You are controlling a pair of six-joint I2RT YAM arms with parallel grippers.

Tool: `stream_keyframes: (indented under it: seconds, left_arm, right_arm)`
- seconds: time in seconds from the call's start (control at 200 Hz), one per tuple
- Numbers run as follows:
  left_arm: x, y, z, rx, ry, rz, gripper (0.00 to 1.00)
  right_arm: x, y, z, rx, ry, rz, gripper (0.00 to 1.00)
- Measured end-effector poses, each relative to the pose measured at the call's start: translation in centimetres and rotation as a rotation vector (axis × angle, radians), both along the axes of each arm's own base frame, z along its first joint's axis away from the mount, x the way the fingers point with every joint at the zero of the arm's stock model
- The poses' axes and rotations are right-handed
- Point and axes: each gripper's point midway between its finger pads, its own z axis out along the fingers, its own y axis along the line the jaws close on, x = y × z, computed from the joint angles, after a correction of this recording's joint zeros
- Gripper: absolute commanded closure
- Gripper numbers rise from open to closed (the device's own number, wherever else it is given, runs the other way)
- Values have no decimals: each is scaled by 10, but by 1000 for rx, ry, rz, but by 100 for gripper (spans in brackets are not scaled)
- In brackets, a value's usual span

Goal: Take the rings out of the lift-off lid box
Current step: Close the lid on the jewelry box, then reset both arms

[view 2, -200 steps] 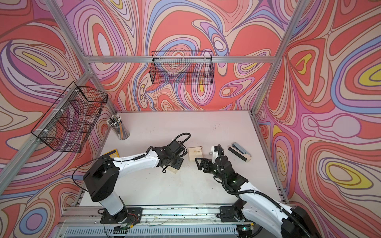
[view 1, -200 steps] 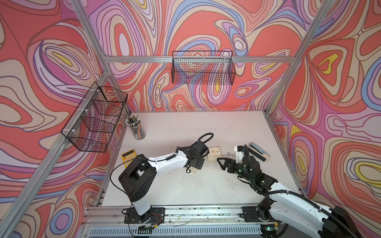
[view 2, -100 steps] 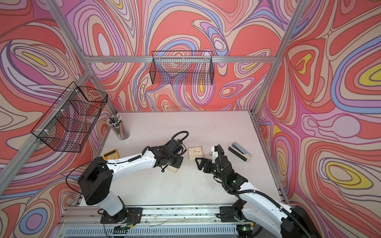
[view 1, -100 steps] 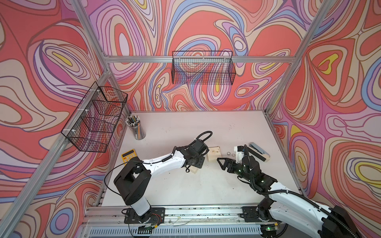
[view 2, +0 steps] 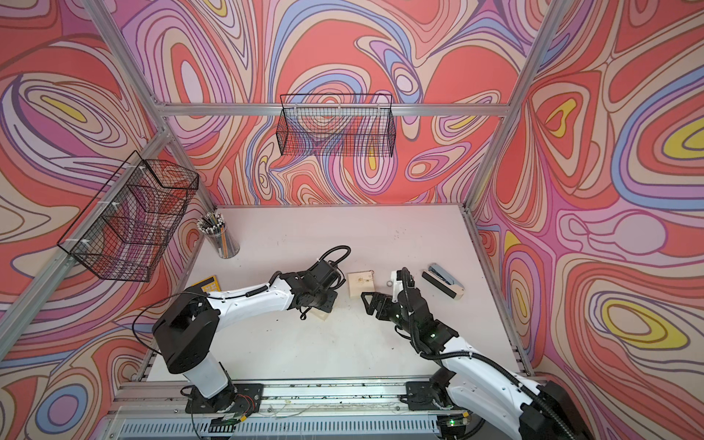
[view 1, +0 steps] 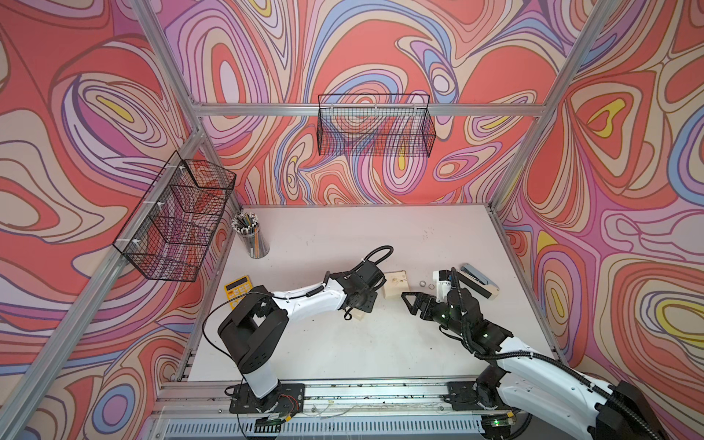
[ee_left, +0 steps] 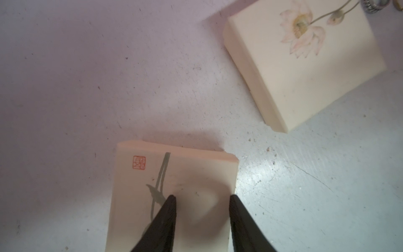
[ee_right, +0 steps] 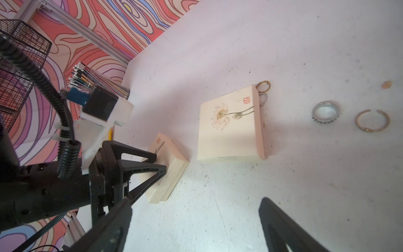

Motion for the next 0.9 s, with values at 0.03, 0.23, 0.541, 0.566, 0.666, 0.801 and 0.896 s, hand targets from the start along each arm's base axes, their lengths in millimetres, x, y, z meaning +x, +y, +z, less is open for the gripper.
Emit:
stream_keyframes:
  seconds: [0.03,0.23,0.541,0.566,0.666,0.801,0.896]
  left_arm:
    - [1,0,-1,-4,-8,2,58]
    - [3,-1,1,-37,-44,5,53]
    - [3,21,51,-103,-190,28,8]
    - [5,24,61,-121,-220,35,4]
    - [20,45,92,-180,-327,94,0]
    - [46,96,109,-194,-437,250,0]
    - [55,134,108,-174,-484,354,0]
  right_arm:
    - [0,0,0,-1,0,-1,4]
    - [0,-2,-3,-11,8,-10,4]
    - [11,-18,9,-93,-2,-97,4]
    - [14,-20,15,-101,-15,-112,4]
    - [25,-33,47,-130,-106,-185,2]
    - [34,-50,78,-206,-255,-253,2]
    - [42,-63,85,-303,-324,-305,2]
